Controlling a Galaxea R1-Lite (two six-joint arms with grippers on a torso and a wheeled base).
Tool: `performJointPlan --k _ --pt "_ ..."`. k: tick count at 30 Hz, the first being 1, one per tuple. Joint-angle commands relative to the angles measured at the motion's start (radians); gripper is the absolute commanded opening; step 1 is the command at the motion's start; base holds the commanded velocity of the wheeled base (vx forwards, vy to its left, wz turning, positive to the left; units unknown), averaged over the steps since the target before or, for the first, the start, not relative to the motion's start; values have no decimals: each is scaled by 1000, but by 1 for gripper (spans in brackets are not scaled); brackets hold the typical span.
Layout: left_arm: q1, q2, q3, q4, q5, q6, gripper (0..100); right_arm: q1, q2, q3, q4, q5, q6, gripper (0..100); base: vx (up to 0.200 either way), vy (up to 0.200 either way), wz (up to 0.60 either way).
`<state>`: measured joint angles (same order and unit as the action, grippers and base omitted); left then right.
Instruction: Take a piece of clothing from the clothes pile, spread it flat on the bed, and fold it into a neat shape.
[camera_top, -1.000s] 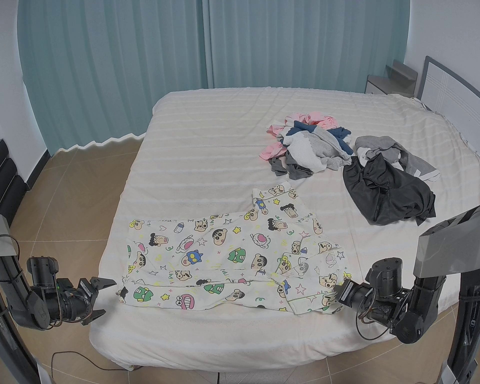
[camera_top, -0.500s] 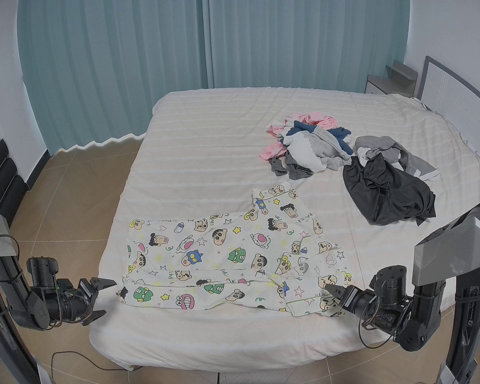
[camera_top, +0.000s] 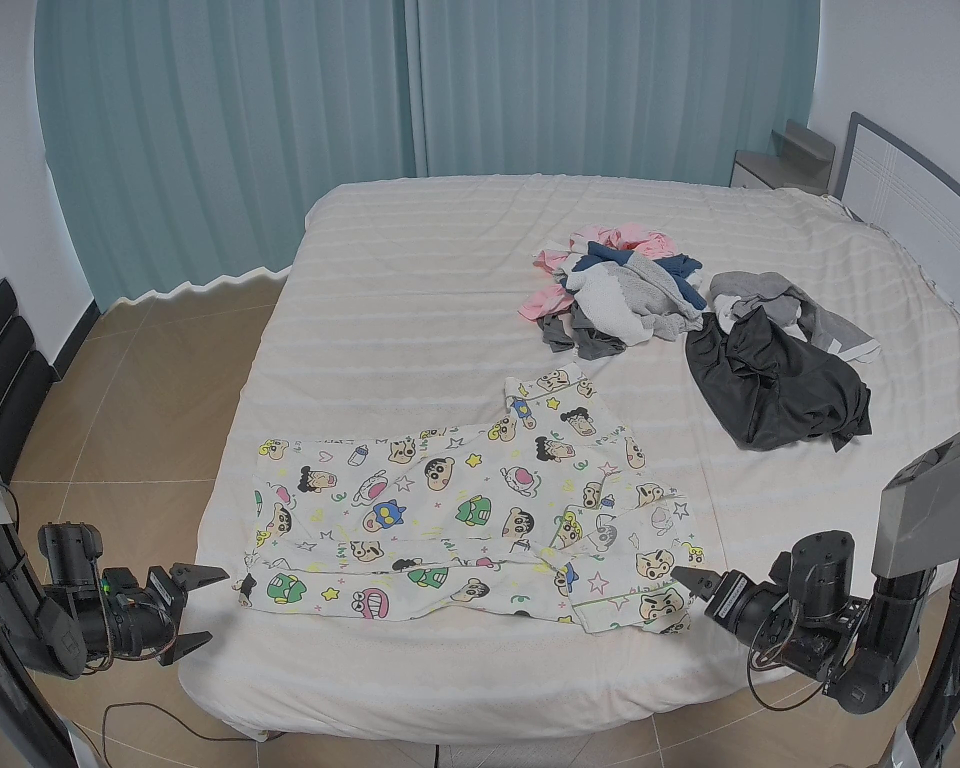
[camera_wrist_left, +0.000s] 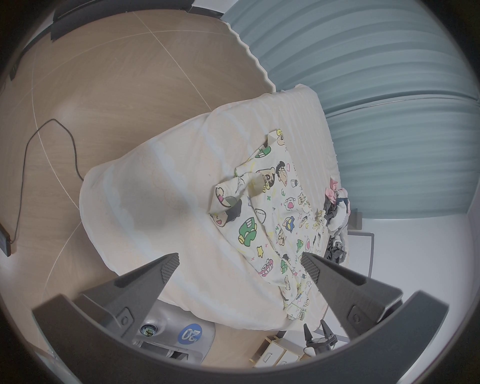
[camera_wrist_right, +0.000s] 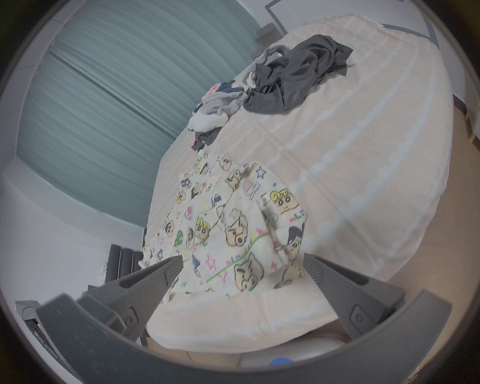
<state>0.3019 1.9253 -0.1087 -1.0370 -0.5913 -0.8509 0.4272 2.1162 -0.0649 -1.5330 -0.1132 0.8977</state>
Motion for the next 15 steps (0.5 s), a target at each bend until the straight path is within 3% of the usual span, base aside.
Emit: performJointPlan --k 1,7,15 --pt "-15 -29 17 0 -1 -1 100 56 -4 28 -1 -11 6 100 0 0 0" --pt "-26 6 6 -1 1 7 100 102 44 19 -3 -8 86 100 0 0 0" --pt "-27 14 -9 0 2 6 100 117 77 8 -3 -8 89 100 0 0 0"
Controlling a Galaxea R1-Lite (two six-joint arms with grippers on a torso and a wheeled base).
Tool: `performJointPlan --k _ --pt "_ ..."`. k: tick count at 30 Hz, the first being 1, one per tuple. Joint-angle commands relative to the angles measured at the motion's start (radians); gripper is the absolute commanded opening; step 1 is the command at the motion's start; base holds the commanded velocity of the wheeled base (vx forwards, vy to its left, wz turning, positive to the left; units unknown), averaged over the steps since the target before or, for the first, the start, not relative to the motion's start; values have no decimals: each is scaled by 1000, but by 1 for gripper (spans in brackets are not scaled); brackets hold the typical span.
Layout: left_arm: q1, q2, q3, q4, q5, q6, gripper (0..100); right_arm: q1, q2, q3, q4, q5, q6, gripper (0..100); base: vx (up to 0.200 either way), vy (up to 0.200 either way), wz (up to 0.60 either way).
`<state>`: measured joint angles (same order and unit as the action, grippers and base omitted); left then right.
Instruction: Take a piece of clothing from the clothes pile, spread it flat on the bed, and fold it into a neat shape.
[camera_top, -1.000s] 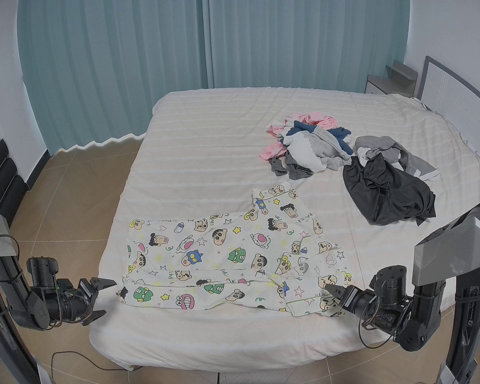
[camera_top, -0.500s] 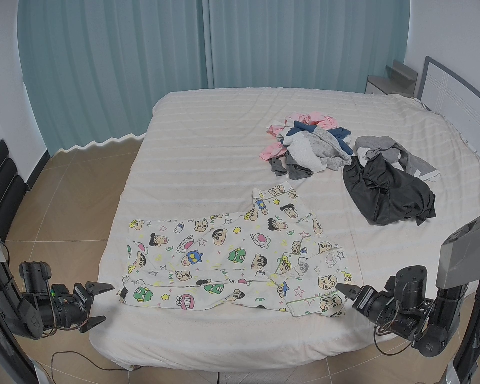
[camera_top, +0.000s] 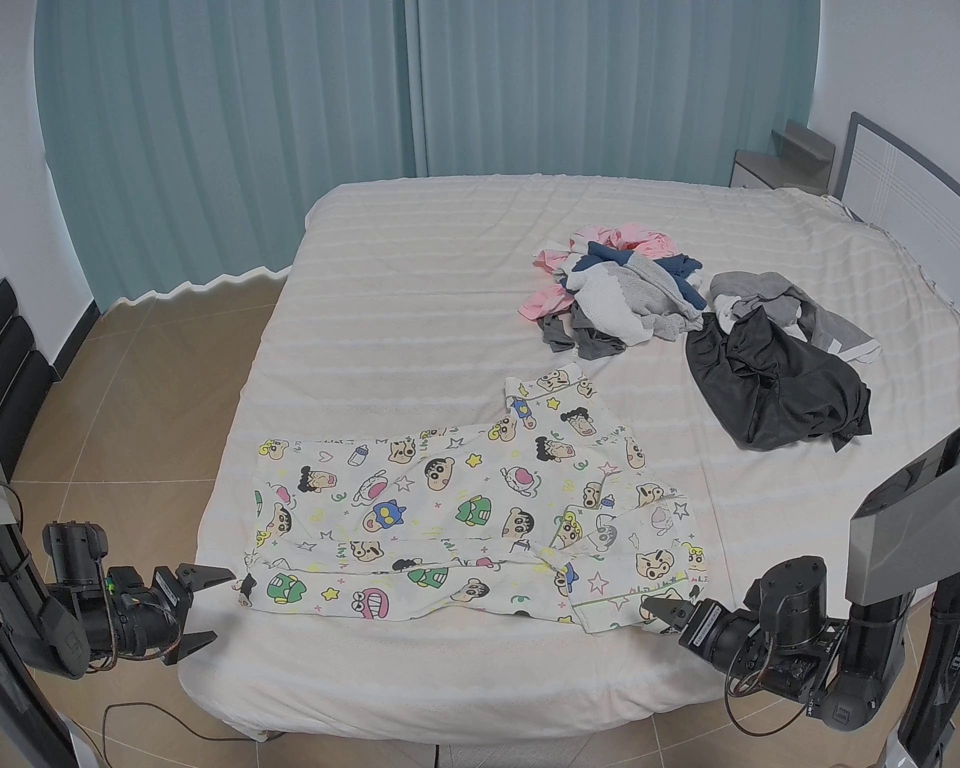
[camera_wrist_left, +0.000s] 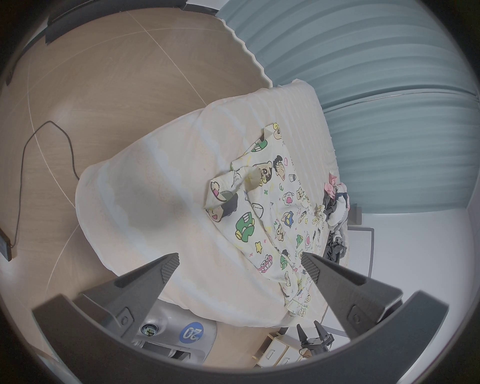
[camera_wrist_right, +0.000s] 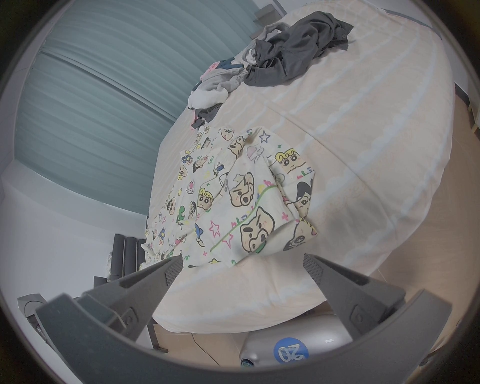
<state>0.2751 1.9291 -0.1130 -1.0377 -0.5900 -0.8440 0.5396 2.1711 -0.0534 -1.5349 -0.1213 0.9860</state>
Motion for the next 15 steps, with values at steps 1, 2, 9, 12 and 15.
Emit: performJointPlan --k 1,2,9,12,15 --pt "-1 10 -5 1 1 -1 100 -4 30 -11 -1 0 0 100 0 0 0" --pt "-1 10 -5 -1 1 -1 100 -7 35 -22 -1 0 0 100 0 0 0" --pt "-27 13 -5 1 10 8 100 -9 59 -37 -1 -1 2 100 0 0 0" --pt "-71 13 -1 1 67 0 100 -13 82 -42 -1 -1 2 100 0 0 0" --pt "-128 37 -13 1 177 -17 100 -15 96 -49 -1 -1 2 100 0 0 0"
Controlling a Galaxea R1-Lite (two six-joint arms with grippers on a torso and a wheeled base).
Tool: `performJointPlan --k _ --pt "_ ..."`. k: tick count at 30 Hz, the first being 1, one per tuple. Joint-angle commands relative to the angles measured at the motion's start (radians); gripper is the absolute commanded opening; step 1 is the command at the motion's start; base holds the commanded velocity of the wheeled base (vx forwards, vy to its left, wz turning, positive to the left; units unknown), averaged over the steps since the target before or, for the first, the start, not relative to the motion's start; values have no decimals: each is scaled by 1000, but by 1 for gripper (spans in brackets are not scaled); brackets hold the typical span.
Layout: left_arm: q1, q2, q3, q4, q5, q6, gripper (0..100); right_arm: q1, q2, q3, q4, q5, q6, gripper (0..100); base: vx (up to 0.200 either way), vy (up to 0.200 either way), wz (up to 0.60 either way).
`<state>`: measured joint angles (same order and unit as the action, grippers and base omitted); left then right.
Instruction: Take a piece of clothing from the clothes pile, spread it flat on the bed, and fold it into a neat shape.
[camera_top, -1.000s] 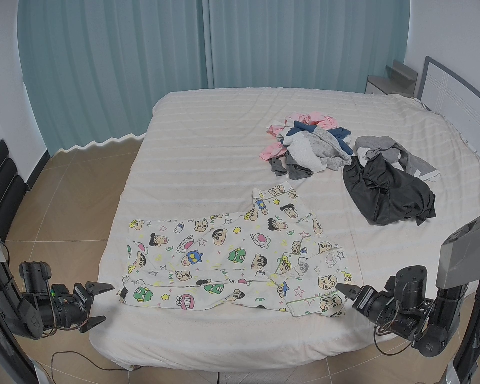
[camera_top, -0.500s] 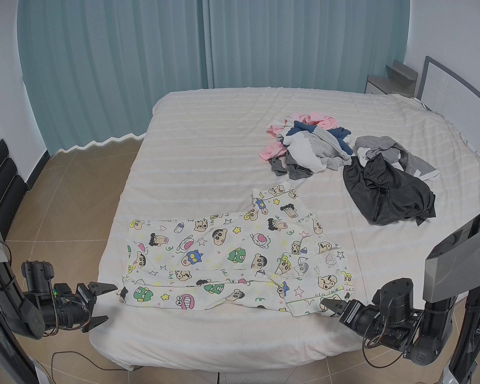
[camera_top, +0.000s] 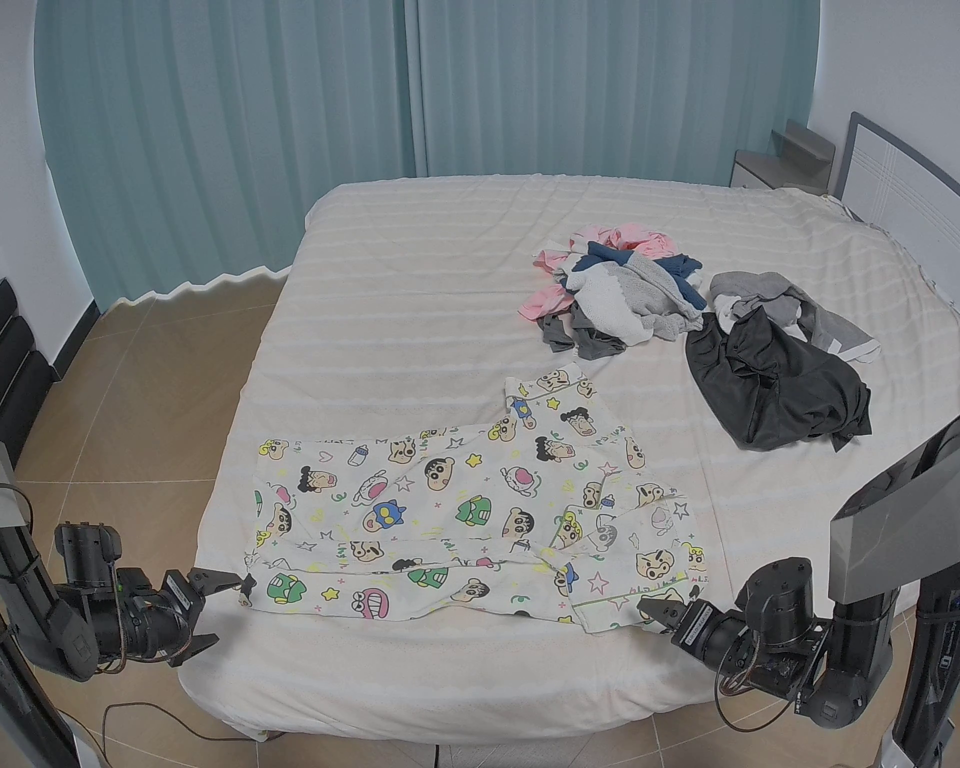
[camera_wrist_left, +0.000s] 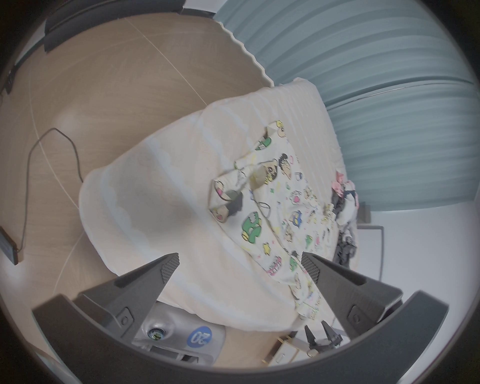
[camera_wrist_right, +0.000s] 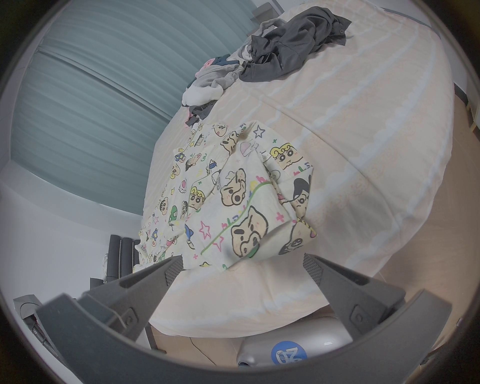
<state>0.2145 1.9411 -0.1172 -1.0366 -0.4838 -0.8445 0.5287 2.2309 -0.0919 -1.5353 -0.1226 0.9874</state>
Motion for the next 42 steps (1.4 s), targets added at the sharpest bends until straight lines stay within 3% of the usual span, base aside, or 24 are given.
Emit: performJointPlan --k 1,5,9,15,26,32,42 --pt "-98 50 -18 0 117 -25 100 -7 39 -12 0 0 0 100 0 0 0" --pt "-198 104 -47 -10 269 -90 100 -27 39 -14 0 -2 0 100 0 0 0" --pt "-241 113 -76 -20 281 -160 100 -30 41 -15 0 -2 0 100 0 0 0" --pt "-265 191 -150 -20 396 -163 100 -32 39 -17 0 -3 0 100 0 0 0" --pt "-283 246 -236 -20 472 -186 100 -33 38 -29 0 -9 0 100 0 0 0" --pt "-317 311 -302 -20 582 -189 100 -39 38 -31 0 -12 0 100 0 0 0" --pt "-331 340 -366 -22 597 -191 100 -39 33 -32 0 -14 0 100 0 0 0"
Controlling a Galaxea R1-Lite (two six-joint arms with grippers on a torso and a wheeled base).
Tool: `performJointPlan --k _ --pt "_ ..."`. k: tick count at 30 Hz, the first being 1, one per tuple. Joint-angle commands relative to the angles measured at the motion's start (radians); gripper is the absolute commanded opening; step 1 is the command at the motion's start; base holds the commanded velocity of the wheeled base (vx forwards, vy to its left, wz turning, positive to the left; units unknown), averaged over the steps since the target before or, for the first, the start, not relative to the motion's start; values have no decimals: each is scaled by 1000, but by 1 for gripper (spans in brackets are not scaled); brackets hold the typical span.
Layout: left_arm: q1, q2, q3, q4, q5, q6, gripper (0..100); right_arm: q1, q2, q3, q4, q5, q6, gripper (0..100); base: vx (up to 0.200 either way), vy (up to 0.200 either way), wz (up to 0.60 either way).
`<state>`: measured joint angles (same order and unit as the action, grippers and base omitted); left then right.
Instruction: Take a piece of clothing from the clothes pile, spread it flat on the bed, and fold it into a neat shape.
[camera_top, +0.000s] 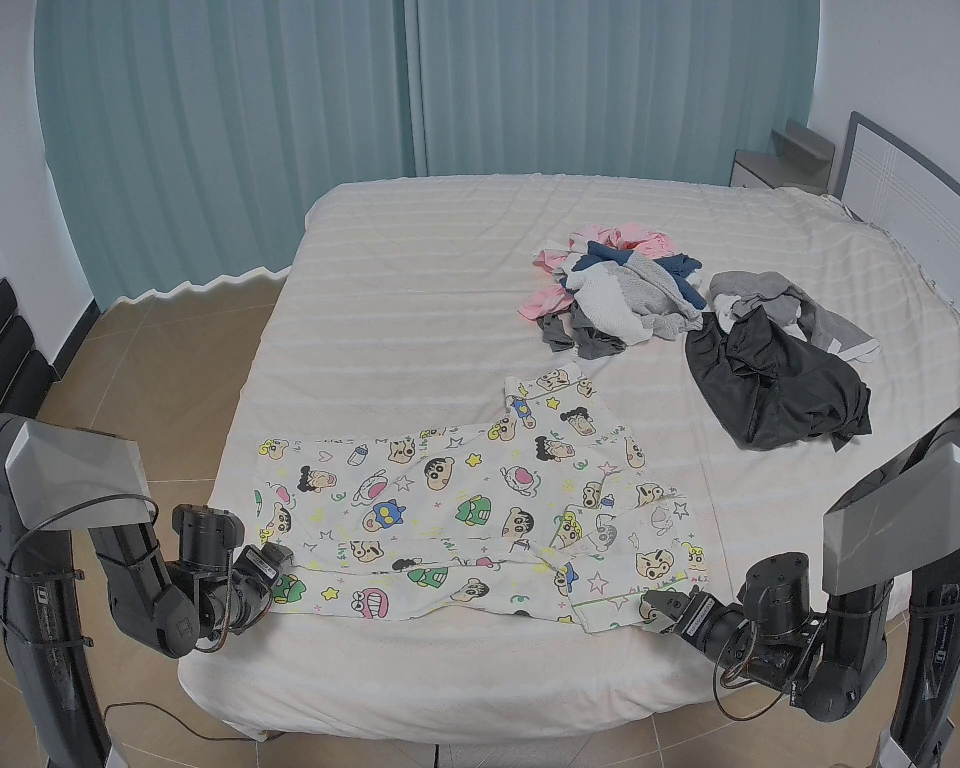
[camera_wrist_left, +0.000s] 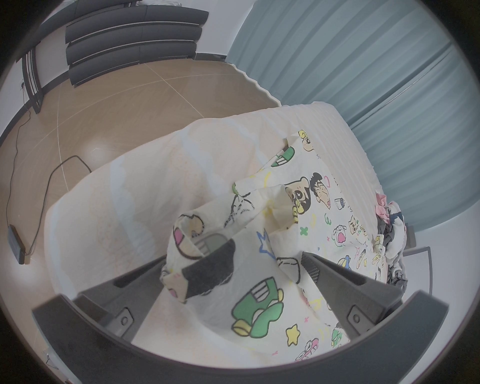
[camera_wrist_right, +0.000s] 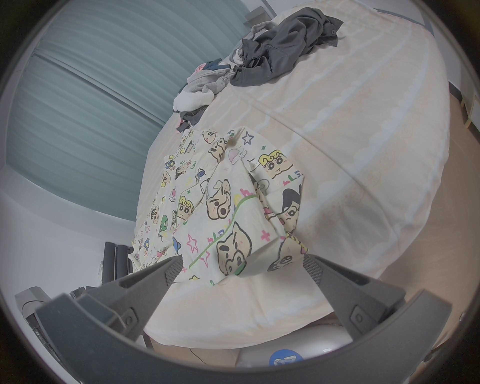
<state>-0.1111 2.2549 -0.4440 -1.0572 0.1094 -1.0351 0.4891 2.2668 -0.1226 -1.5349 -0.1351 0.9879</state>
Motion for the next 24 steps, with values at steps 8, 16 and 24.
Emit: performJointPlan --k 8,16,24 --pt "-6 29 -30 -1 15 0 0 -7 0 -5 -1 -3 0 100 0 0 0" --pt "11 22 2 -20 15 0 0 -9 -18 -29 1 32 18 100 0 0 0" --pt "27 17 127 -234 10 7 0 -4 -27 -37 4 118 97 100 0 0 0"
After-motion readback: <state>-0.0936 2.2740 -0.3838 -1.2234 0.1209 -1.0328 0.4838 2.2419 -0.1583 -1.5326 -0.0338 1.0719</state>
